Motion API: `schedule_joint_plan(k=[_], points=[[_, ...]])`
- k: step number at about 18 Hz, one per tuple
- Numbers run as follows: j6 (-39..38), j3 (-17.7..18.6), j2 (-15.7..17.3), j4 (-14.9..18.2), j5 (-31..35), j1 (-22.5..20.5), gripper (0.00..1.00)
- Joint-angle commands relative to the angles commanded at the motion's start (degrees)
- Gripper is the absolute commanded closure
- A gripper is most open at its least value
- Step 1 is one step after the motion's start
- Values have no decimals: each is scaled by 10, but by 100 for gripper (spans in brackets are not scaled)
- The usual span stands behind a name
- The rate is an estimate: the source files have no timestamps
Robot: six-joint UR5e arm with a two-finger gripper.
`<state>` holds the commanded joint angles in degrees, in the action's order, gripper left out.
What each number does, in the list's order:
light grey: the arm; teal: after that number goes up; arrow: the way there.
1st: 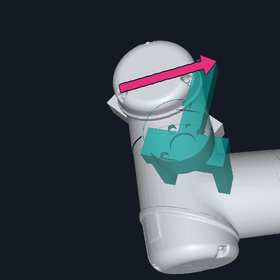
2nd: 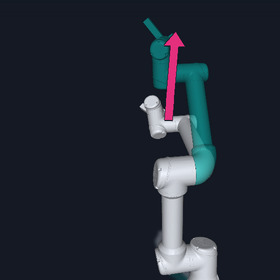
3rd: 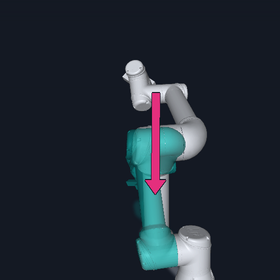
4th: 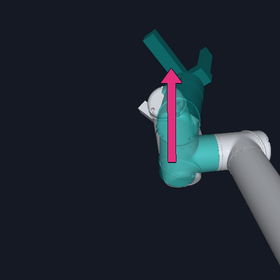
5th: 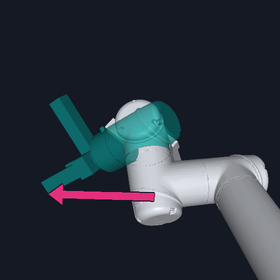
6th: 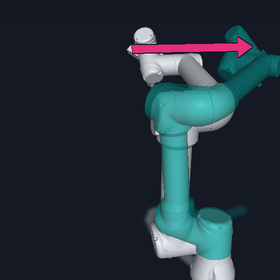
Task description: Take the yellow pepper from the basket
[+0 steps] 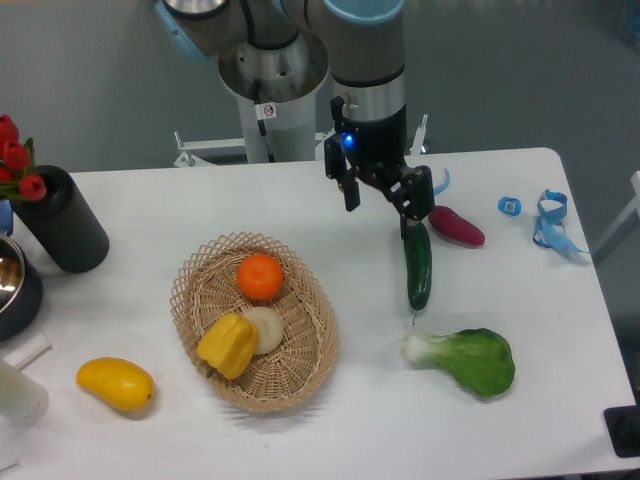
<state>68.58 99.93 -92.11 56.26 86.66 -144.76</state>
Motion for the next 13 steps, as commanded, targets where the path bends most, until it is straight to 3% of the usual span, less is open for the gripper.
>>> schedule_joint_plan(k=[5,8,13], points=[[-137,-1,-32,-34,-14,27,0],[-154,-7,-61,-57,-16,47,0],[-249,-50,-124,-76,-15,93,0]])
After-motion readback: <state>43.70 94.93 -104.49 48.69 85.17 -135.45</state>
